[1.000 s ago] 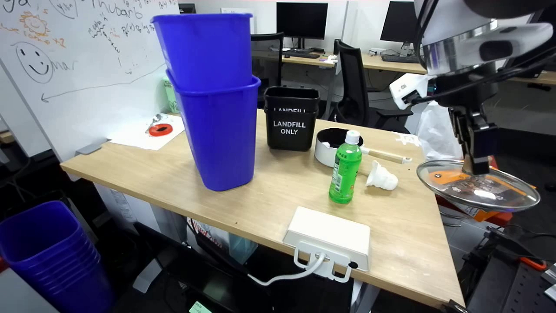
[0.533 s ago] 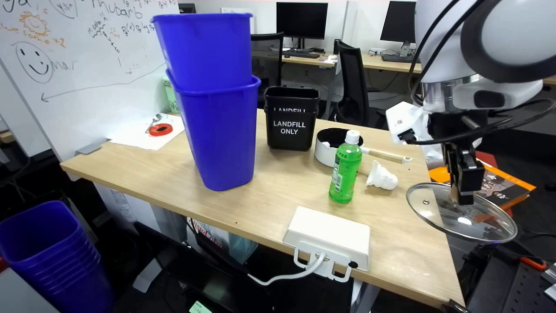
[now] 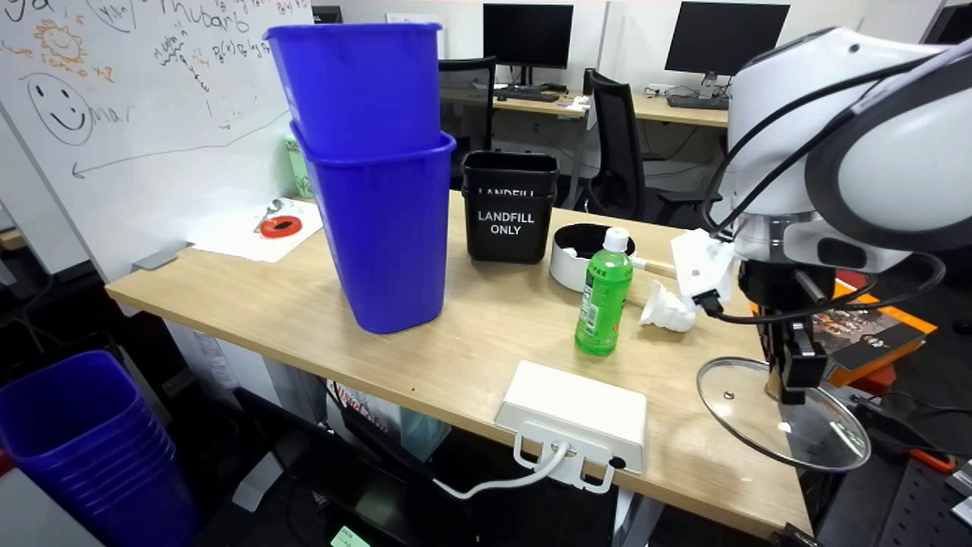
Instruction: Uncover the pot and put the lid on the table
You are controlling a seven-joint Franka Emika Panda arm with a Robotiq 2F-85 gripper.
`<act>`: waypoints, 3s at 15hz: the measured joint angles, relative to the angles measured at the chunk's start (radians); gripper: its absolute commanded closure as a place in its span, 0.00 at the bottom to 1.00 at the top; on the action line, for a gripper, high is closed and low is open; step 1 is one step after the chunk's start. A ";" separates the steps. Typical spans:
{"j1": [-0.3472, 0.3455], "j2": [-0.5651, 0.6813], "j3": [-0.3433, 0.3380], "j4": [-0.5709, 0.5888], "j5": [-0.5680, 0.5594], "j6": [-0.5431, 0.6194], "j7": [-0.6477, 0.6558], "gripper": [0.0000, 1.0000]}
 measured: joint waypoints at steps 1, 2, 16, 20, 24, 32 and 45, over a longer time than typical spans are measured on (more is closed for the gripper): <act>-0.026 0.018 0.026 -0.005 0.000 0.025 0.000 0.84; -0.052 0.035 0.053 -0.006 -0.001 0.044 0.000 0.84; -0.391 0.097 0.475 -0.006 -0.002 0.132 0.000 0.84; -0.520 0.087 0.636 -0.006 -0.002 0.168 0.000 0.84; -0.684 0.049 0.831 -0.006 0.000 0.220 0.000 0.84; -1.057 -0.100 1.224 0.071 0.204 0.267 -0.113 0.01; -1.018 -0.353 1.138 0.316 0.464 0.096 -0.362 0.00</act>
